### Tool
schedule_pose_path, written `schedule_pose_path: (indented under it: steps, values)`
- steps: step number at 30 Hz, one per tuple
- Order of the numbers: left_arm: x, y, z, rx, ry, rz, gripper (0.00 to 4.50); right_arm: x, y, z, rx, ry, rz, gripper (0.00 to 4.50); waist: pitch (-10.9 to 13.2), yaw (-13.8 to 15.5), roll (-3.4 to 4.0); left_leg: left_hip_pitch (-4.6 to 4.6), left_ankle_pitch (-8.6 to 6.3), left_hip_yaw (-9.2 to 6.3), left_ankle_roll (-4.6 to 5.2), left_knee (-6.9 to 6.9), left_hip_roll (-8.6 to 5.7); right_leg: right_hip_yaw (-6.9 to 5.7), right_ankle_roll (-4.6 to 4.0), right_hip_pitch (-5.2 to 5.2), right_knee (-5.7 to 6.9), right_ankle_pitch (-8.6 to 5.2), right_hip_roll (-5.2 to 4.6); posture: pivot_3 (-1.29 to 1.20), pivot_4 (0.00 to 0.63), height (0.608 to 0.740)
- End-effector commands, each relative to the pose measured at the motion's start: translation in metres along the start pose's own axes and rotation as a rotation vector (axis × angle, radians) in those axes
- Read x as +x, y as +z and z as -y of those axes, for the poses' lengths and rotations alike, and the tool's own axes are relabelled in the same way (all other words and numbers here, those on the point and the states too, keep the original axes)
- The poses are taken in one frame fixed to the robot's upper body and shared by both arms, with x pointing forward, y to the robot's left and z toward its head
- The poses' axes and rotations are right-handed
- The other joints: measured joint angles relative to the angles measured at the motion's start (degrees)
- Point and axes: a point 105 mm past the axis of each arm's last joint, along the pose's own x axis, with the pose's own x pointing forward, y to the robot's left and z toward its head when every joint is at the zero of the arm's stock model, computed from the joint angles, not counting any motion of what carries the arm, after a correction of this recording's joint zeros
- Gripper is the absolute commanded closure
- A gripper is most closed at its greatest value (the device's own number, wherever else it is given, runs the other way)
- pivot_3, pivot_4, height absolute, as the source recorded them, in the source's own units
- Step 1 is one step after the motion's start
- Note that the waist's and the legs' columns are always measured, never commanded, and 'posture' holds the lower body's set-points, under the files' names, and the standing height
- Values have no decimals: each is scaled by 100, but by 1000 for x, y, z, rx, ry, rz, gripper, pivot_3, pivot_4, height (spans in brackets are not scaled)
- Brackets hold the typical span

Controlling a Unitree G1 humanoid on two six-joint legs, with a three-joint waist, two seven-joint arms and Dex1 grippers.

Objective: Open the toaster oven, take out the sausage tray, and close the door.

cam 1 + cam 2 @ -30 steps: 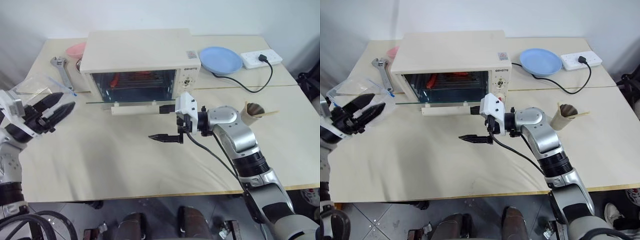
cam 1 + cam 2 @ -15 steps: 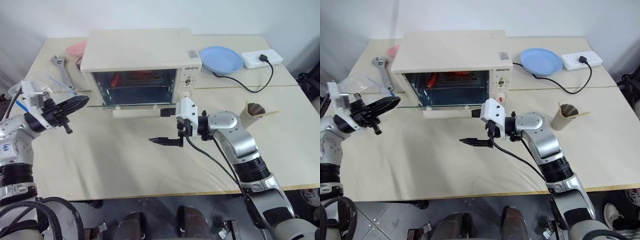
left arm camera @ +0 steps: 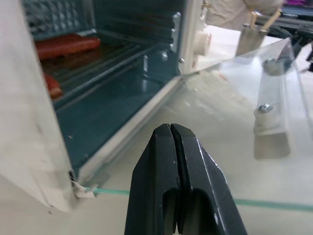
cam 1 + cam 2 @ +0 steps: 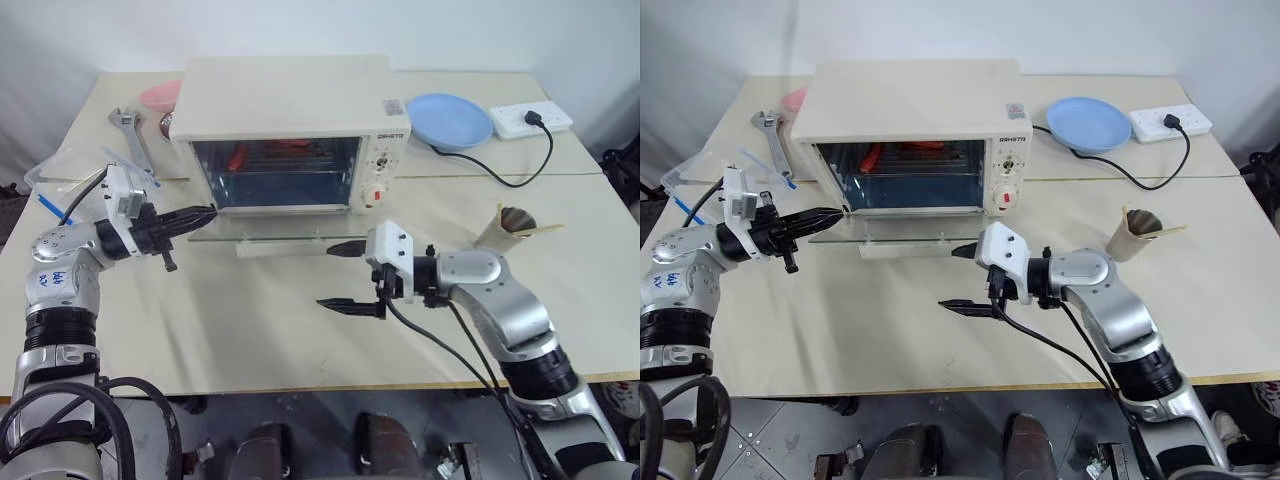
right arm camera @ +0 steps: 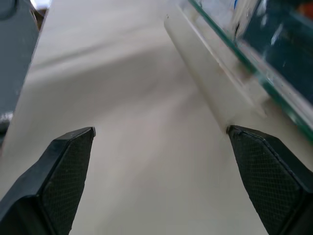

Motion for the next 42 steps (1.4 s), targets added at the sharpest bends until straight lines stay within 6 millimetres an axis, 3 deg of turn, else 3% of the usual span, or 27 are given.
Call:
schedule_pose_path:
  steps: [1, 6, 9, 13, 16, 18, 22, 28, 30, 37, 42]
  values:
    - [0, 6, 2, 35, -34, -26, 4482, -28, -3, -5, -13, 11, -66, 0, 0, 29, -1, 0, 1, 0, 2, 1, -1, 1, 0, 0, 0, 0, -1, 0, 150, 740]
    - [-1, -14, 12, 19, -101, -173, 4482, -59, -7, -2, 21, 14, -134, 0, 1, 44, -8, -3, -2, 5, 7, 10, -2, 2, 0, 5, -2, 0, -2, 0, 150, 740]
    - [-1, -24, 15, 16, -114, -235, 4482, -73, 0, 3, 29, 15, -135, 0, 1, 37, -9, -3, -2, 9, 8, 9, -2, 1, 0, 5, -2, 0, -2, 0, 150, 740]
    - [0, -31, 21, 27, -158, -285, 4482, -76, 13, 11, 12, -4, -94, 0, 2, 19, -11, -2, -2, 10, 8, 9, 0, 1, -1, 5, -2, 0, -2, 0, 150, 740]
    - [2, -37, 24, 55, -184, -320, 4482, -62, 34, 25, -42, -55, -5, 0, 2, 15, -12, -2, -2, 10, 8, 13, 0, 4, -1, 4, -2, 1, -2, 0, 150, 740]
    - [1, -44, 24, 90, -190, -373, 4482, -41, 47, 35, -69, -95, 46, 0, 2, 12, -12, -1, -1, 7, 9, 16, 1, 5, -2, 4, 0, 1, -2, 0, 150, 740]
    - [-1, -52, 24, 149, -190, -413, 4482, 0, 52, 49, -152, -179, 37, 0, -1, 12, -15, 1, -1, 5, 8, 17, 1, 5, -3, 1, 11, 2, -4, 0, 150, 740]
    - [5, -15, 13, 215, 25, -60, 4482, 43, 70, 57, -257, -310, 106, 0, 0, 13, -15, -10, -2, -8, 10, 18, -4, -2, -2, -3, 12, 2, -11, 0, 150, 740]
    - [2, -7, 14, 212, 106, 45, 4482, 52, 71, 68, -299, -404, 86, 0, -1, 1, -16, -14, -2, -15, 9, 21, -3, -6, -2, -3, 13, 2, -11, 0, 150, 740]
    - [-14, 0, 22, 108, 336, 231, 4482, 71, 66, 107, -468, -651, -82, 0, -2, -91, -18, -7, -2, -25, 9, 25, -1, 2, -2, -2, 21, 2, -12, 0, 150, 740]
    - [-28, 7, 32, 78, 473, 357, 3281, 90, 58, 115, -609, -649, -166, 0, -3, -153, -19, -6, -2, -28, 9, 23, 1, 3, -2, -2, 20, 2, -12, 0, 150, 740]
